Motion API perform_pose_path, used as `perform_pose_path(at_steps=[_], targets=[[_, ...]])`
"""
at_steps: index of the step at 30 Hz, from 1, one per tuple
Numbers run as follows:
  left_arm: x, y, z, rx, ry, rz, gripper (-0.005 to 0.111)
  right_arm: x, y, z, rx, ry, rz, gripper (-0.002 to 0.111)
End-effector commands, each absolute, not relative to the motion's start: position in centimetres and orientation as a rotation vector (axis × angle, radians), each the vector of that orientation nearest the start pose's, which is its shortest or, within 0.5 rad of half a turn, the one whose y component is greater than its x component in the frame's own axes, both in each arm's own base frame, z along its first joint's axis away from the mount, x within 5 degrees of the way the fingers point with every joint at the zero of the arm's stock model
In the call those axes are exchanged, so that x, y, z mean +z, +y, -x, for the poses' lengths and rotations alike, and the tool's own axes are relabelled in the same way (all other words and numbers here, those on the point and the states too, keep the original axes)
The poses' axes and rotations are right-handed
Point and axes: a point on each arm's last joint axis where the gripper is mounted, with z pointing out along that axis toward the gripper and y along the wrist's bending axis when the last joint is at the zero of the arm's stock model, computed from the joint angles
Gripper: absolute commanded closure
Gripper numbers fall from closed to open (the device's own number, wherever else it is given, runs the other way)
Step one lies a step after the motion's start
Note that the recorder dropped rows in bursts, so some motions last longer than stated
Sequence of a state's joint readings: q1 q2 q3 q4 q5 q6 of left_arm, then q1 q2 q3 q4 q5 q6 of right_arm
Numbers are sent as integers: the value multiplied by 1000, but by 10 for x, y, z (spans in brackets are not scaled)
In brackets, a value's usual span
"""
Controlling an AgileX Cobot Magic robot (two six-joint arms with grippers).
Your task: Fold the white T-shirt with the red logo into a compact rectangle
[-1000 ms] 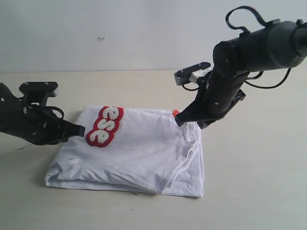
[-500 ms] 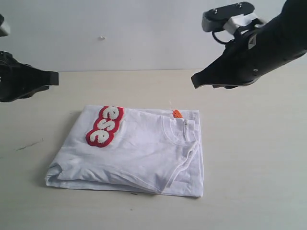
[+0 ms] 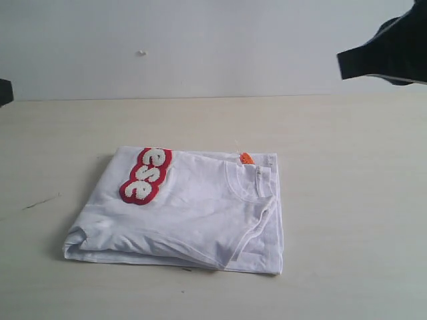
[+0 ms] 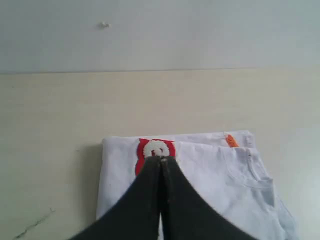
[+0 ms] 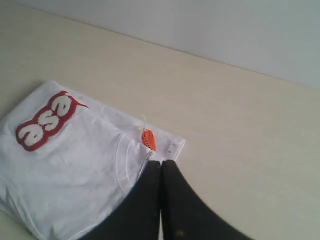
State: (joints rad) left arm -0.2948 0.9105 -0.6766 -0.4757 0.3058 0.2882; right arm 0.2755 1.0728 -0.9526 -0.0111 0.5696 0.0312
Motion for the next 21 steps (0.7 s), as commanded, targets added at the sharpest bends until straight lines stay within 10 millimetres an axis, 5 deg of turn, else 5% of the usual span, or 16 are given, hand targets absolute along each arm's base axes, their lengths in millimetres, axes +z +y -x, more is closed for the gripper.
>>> perform_pose_path(at_steps=[1,9,21], targets=[[333,-61,-145,-473,1960,-259,107,374,49,-175,180,2112,259,108],[355,-46,-67,-530,1815,-359,107,404,25,-83,229,1967,237,108],[365,-16,30,-491,1401,-365,107,404,-6,24,229,1720,214,108]])
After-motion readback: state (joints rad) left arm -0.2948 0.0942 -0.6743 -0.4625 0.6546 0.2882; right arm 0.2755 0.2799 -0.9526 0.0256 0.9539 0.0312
